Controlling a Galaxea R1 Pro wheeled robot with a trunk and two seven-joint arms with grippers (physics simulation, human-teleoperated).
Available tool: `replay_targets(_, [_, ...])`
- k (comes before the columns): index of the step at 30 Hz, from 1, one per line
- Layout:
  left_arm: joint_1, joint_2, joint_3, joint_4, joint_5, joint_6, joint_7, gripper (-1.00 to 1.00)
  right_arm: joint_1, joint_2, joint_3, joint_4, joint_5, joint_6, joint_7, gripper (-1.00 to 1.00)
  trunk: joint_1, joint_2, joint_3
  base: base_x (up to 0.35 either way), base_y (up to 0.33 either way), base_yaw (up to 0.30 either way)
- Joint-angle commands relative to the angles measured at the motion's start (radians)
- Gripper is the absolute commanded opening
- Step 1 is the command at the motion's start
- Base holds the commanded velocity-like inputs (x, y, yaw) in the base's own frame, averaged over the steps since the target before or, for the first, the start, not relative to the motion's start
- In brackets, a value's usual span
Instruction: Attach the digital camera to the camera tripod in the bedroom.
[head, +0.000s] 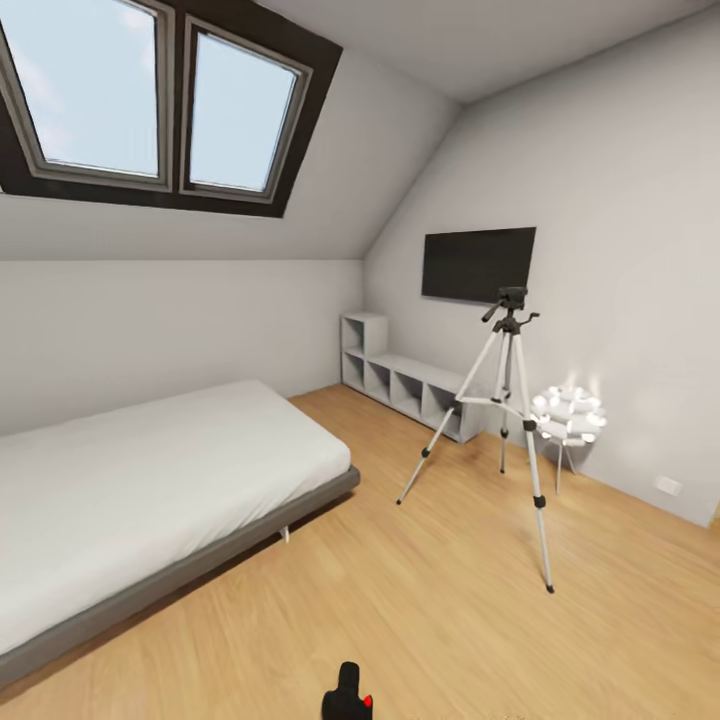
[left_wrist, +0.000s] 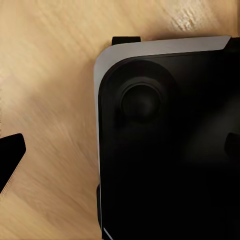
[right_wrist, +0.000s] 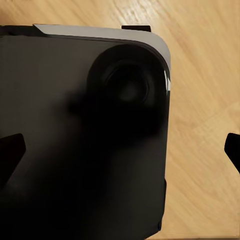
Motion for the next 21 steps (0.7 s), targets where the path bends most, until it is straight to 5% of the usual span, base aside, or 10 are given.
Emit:
replay_targets(1, [-0.001,0.0,-0.001,0.0,0.0,-0.001,0.0,1.0,0.0,0.0,0.0,0.0,0.0,-0.002,0.003,1.0,0.0,-0.001,-0.001,0.0,0.0,-0.272])
replay_targets(15, [0.0,0.0,-0.001,0.0,0.0,0.0,0.0,1.0,0.0,0.0,0.0,0.0,0.0,-0.002,0.003,1.0,0.0,-0.001,-0.001,0.006,0.0,-0.271])
replay_targets(21, [0.0,0.0,0.0,0.0,0.0,0.0,0.0,1.0,0.0,0.0,0.0,0.0,0.0,-0.002,0.003,1.0,0.0,-0.001,-0.001,0.137,0.039,-0.092])
